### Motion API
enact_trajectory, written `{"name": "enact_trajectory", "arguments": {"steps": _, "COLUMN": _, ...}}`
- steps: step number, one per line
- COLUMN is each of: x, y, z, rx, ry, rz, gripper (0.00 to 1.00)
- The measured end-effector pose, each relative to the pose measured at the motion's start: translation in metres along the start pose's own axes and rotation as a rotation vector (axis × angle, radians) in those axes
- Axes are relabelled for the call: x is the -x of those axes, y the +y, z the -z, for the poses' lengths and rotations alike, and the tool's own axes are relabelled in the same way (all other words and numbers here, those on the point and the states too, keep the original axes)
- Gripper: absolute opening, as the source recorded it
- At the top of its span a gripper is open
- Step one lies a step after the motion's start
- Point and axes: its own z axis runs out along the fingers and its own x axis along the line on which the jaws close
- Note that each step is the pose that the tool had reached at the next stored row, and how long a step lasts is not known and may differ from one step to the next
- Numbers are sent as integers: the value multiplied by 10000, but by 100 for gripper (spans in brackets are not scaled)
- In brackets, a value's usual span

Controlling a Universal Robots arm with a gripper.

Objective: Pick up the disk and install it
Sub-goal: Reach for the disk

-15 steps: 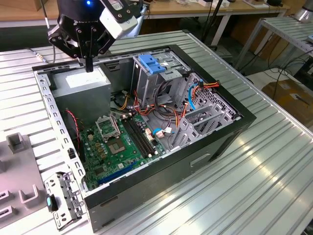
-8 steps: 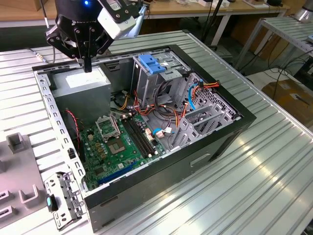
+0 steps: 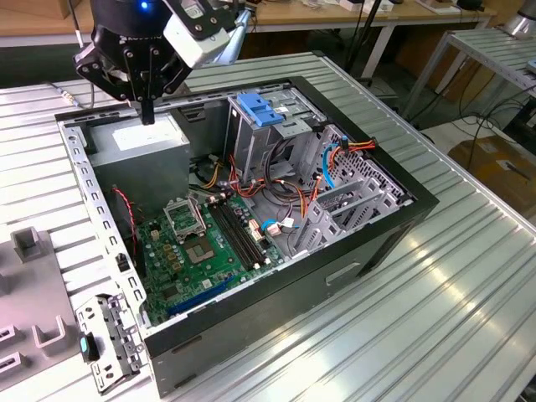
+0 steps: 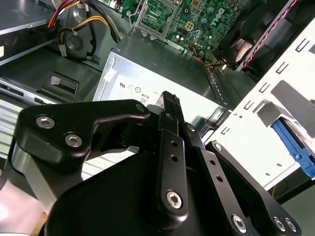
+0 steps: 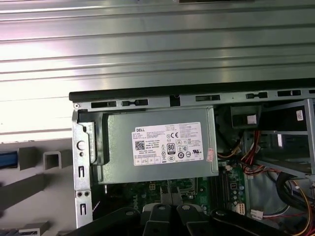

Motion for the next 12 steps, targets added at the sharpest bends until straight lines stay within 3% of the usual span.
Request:
{"name": "enact_trajectory", "arguments": {"steps": 6, "x": -69, "y": -5, "z": -1, "rx": -1, "ry": 11, "rz": 0, "gripper": 11}}
{"name": "enact_trajectory", "arguments": {"steps": 12, "x": -179, "y": -2, "z": 0, "rx": -2, "ry": 15, "rz": 0, "gripper": 11}}
